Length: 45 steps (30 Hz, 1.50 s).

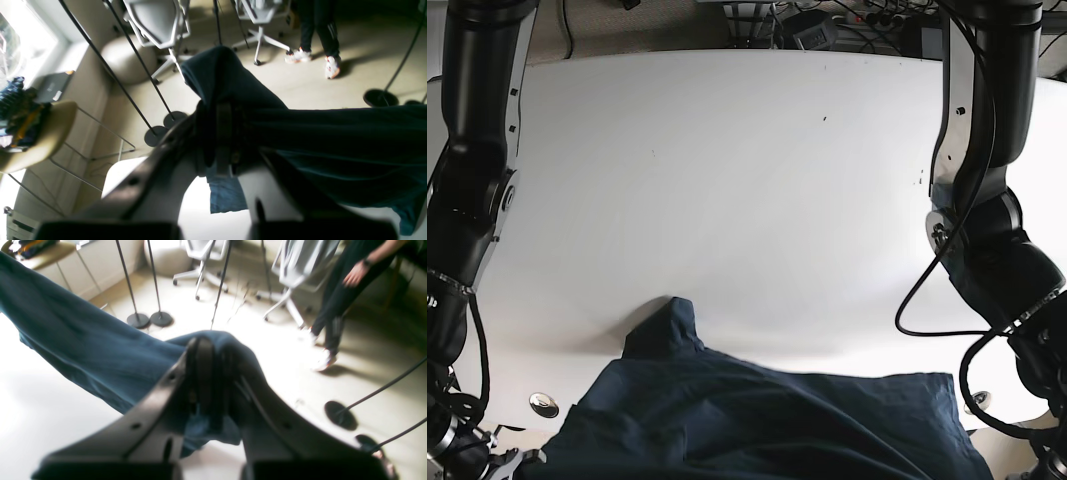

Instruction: Fold the T-shirt properly

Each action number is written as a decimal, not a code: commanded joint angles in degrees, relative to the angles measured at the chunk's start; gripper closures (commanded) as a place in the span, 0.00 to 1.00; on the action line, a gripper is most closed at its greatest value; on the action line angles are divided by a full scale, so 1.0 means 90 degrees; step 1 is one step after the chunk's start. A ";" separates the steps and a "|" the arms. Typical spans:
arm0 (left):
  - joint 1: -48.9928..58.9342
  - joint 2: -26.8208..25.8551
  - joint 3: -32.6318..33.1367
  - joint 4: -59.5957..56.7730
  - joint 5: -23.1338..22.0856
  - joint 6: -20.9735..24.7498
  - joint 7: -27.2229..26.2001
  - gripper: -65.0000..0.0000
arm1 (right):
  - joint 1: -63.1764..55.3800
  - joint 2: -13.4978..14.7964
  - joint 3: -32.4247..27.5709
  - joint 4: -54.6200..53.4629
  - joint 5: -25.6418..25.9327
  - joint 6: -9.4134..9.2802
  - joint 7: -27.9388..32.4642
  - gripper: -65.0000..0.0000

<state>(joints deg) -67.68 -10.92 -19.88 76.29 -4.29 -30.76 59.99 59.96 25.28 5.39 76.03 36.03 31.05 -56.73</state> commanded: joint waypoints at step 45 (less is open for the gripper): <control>0.7603 0.0251 -0.2446 0.2830 -0.0084 -0.1026 0.0050 1.00 | -0.8064 -0.1671 0.3196 0.3181 0.0094 0.0707 -0.0334 0.97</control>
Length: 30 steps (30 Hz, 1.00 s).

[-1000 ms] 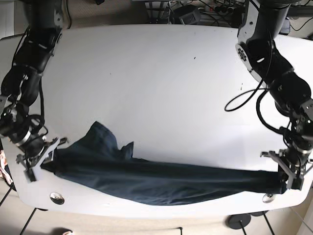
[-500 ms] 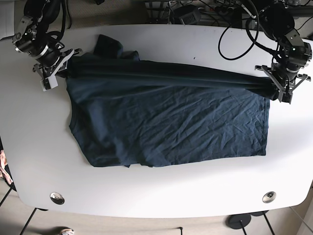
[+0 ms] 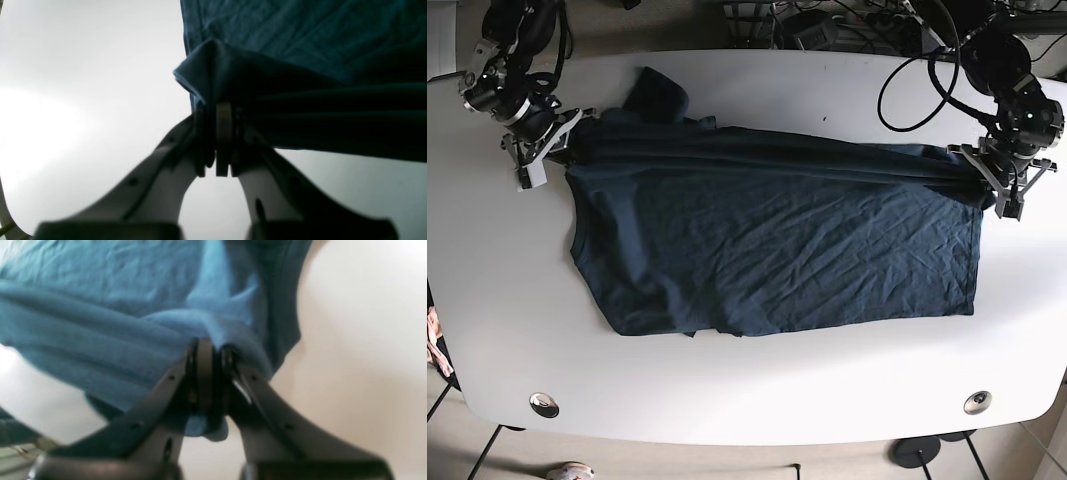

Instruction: Fold the T-shirt properly

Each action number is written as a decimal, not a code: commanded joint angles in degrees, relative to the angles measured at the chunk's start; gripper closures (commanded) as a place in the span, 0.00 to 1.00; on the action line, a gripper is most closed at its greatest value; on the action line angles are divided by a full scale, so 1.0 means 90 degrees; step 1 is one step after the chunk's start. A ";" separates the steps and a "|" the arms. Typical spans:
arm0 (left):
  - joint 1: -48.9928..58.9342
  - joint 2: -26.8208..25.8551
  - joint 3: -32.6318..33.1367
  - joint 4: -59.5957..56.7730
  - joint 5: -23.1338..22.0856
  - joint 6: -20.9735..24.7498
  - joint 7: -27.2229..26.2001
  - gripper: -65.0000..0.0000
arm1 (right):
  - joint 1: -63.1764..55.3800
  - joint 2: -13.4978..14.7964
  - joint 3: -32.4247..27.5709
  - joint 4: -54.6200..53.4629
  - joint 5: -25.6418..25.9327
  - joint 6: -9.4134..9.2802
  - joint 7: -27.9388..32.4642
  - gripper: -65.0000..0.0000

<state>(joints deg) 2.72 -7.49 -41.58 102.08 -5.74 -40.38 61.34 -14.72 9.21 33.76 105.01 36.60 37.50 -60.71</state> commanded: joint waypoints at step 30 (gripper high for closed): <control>-0.0727 -0.0609 0.0493 -0.1247 0.0037 0.0042 -0.1839 0.50 | -0.0704 -0.0325 0.0024 -0.0830 0.0617 0.0000 0.0098 0.25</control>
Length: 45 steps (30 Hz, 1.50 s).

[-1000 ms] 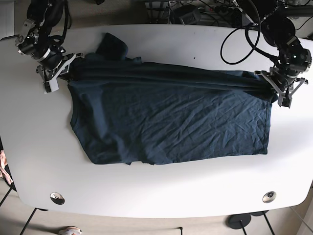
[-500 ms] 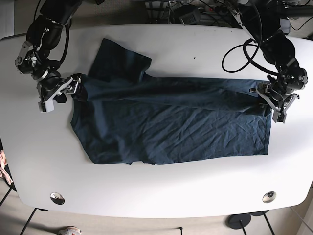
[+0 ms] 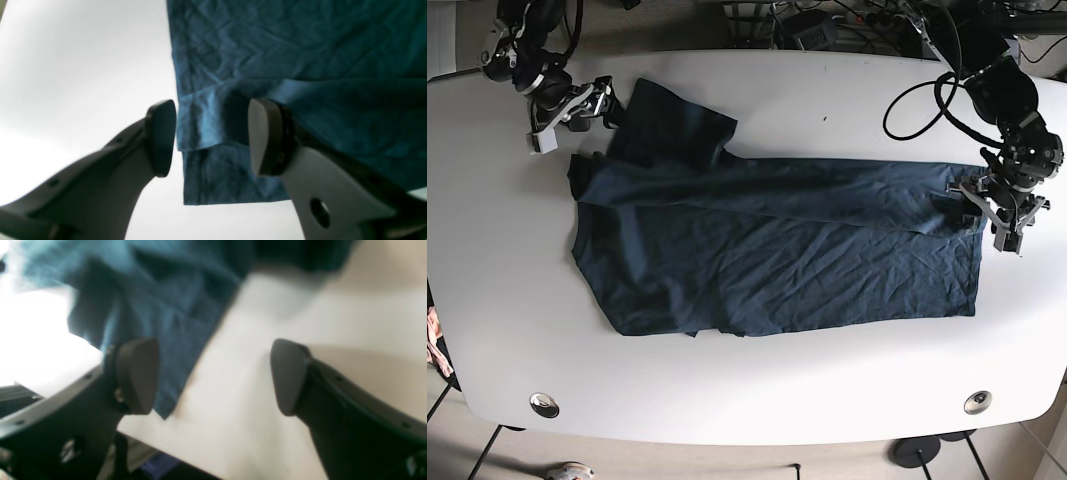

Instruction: Fold the T-shirt properly

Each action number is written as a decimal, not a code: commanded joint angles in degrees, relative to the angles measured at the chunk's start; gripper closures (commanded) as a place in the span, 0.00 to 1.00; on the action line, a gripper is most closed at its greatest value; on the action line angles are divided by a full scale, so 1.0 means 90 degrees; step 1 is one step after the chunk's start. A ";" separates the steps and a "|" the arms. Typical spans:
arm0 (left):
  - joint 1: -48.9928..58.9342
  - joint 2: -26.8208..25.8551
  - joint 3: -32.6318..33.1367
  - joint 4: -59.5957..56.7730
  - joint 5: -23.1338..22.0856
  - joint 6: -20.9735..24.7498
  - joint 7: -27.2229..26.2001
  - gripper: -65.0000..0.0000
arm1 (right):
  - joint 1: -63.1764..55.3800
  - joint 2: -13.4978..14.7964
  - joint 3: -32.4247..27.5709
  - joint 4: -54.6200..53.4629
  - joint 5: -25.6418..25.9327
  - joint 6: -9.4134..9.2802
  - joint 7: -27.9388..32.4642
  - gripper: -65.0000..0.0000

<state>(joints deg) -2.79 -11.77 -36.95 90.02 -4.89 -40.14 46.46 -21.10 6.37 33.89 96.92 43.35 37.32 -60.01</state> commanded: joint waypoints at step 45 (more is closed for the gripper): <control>0.0217 -0.0172 -0.0070 0.0083 -0.0048 0.0016 -0.0185 0.50 | 0.3619 0.1211 -0.1866 -0.1241 -0.0163 -0.0039 0.0304 0.96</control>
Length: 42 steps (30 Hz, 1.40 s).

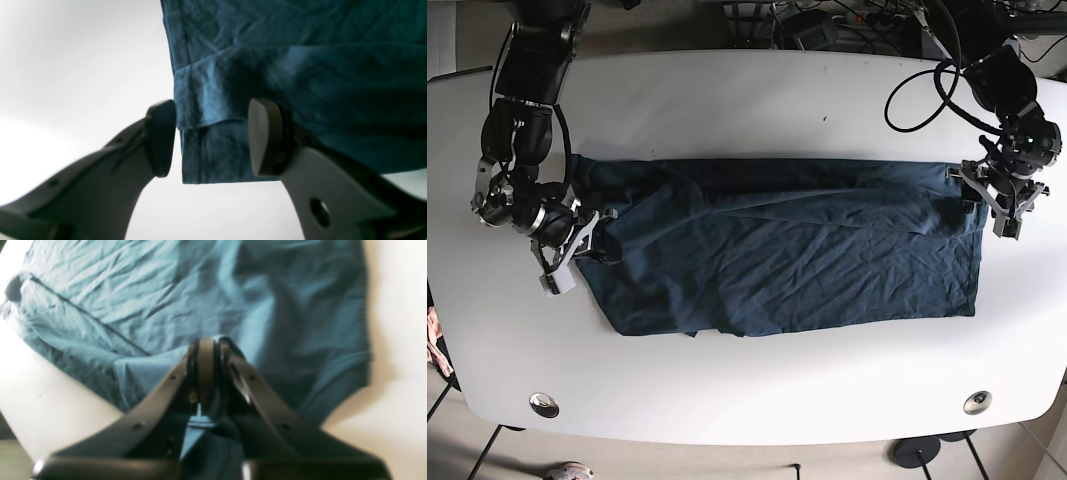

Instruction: Fold the T-shirt properly

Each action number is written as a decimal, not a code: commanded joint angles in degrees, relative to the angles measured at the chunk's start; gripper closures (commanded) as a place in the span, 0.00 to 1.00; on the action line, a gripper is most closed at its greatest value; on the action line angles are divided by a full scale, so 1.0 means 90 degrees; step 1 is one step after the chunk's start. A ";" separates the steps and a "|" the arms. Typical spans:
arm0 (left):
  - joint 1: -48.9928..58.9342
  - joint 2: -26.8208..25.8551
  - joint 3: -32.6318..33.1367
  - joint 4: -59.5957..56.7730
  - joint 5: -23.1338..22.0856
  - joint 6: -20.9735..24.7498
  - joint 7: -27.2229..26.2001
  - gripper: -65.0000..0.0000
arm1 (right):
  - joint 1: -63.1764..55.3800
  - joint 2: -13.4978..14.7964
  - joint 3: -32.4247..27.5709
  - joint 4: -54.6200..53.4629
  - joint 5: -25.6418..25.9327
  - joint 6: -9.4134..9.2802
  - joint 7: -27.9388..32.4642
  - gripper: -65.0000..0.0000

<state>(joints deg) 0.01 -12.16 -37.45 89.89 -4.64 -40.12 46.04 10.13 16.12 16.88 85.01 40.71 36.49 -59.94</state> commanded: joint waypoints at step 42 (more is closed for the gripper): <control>0.0082 -0.0089 -0.0298 -0.1084 -0.0085 0.0428 -0.0618 0.49 | -0.2225 -0.0341 0.1235 -0.0200 -0.1060 0.0112 0.2084 0.68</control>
<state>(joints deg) 1.58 -11.97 -40.05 78.76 -5.19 -36.45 40.66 -10.22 12.36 27.83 82.70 31.20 37.47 -41.15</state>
